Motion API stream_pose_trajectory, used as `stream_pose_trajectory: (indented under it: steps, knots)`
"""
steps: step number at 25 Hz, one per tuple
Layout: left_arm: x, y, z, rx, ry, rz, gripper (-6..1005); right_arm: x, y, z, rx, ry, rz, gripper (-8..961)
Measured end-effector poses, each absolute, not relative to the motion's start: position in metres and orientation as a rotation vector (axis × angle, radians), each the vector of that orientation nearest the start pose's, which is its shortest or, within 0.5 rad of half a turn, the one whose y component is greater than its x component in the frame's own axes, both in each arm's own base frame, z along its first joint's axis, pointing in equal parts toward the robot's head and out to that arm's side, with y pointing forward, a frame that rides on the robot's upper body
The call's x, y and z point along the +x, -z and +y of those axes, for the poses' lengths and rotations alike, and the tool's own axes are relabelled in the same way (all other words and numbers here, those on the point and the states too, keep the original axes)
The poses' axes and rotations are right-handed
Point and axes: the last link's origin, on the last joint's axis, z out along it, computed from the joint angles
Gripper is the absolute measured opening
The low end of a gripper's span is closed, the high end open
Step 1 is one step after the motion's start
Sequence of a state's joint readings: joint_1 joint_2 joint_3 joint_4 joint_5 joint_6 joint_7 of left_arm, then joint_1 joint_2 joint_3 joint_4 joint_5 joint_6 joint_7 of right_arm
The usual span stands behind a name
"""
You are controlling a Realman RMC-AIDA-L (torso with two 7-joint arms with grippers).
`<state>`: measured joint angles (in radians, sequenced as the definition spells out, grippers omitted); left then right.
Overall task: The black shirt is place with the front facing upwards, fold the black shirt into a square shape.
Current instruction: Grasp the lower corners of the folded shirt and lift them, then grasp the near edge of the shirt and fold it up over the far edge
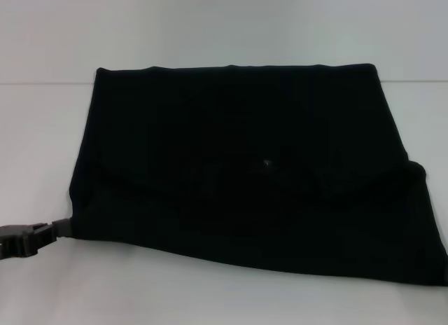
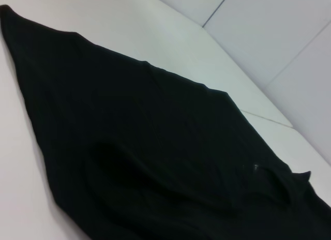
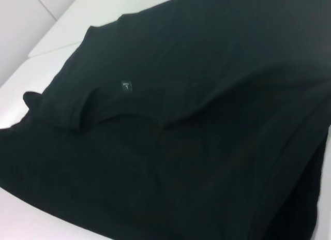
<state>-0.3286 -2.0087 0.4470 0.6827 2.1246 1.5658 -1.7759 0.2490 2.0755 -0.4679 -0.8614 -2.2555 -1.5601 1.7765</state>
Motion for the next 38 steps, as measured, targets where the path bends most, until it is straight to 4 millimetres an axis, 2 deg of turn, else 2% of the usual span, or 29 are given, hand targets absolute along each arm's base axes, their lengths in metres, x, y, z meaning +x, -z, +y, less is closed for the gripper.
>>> stream_pose_trajectory:
  steps: [6, 20, 34, 38]
  knots:
    - [-0.358, -0.055, 0.260, -2.323, 0.702, -1.403, -2, 0.382, -0.055, 0.225, -2.261, -0.475, 1.406, 73]
    - [-0.363, -0.047, 0.231, -2.366, 0.704, -1.478, -2, 0.389, -0.059, 0.201, -2.240, -0.503, 1.435, 92]
    - [-0.361, -0.048, 0.234, -2.382, 0.696, -1.471, -1, 0.394, -0.057, 0.177, -2.215, -0.557, 1.444, 112]
    - [-0.359, -0.049, 0.238, -2.390, 0.695, -1.459, -1, 0.394, -0.058, 0.177, -2.215, -0.568, 1.441, 117]
